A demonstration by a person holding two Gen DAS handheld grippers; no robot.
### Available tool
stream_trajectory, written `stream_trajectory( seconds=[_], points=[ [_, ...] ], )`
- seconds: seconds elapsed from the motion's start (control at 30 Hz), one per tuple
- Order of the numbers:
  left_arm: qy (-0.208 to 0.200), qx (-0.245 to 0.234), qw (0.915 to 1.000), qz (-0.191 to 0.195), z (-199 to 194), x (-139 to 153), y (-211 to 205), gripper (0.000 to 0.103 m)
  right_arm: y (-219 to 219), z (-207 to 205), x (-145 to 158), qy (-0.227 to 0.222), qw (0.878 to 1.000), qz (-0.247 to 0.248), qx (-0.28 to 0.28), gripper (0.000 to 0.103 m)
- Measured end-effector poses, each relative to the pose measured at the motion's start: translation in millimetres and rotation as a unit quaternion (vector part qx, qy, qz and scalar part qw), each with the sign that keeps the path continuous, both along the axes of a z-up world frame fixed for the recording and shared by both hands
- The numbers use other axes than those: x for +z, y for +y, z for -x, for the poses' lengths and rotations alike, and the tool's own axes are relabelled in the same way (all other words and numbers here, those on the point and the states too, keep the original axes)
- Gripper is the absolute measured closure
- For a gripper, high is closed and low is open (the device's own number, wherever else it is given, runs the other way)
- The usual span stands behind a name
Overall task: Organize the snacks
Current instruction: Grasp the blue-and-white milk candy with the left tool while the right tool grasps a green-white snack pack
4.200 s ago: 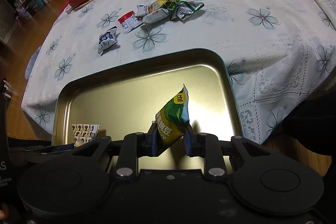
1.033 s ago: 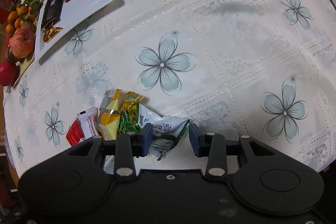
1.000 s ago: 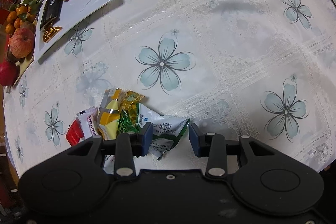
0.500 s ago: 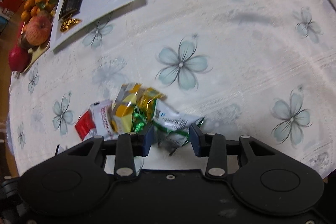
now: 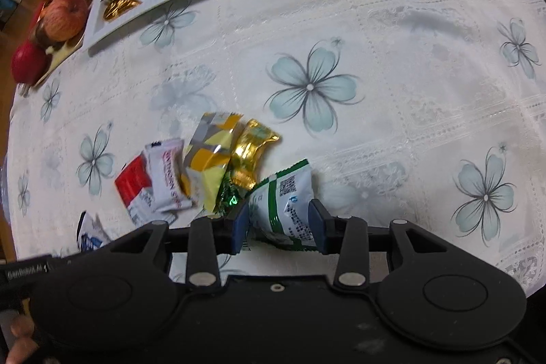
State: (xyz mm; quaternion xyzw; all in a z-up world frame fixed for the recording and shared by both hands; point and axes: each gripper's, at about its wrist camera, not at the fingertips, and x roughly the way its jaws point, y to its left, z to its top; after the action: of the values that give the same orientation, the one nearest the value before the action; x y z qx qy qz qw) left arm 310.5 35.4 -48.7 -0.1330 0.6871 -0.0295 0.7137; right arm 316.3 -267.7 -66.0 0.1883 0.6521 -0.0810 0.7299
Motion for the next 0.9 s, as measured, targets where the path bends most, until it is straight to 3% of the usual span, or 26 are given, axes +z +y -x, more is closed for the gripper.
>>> stream_trajectory(
  seconds=[0.13,0.43,0.73,0.9],
  points=[
    [0.002,0.003,1.0,0.003,-0.5,-2.7,0.5,0.058,8.9,2.2,0.8,-0.005,1.0,0.022,0.019,0.06],
    [0.002,0.001,1.0,0.006,-7.3,-10.9,-14.6,0.057,6.6,-1.4,-3.1,-0.008,0.999,0.039,0.002,0.058],
    [-0.003,0.03,0.9995,0.013,-16.4,-15.5,-17.6,0.056,16.9,-2.0,-5.1,-0.016,0.998,0.066,0.015,0.057],
    [-0.003,0.025,0.9997,0.0,-18.8,-18.4,-25.9,0.055,16.9,-0.9,-4.4,-0.017,0.997,0.069,0.022,0.064]
  ],
)
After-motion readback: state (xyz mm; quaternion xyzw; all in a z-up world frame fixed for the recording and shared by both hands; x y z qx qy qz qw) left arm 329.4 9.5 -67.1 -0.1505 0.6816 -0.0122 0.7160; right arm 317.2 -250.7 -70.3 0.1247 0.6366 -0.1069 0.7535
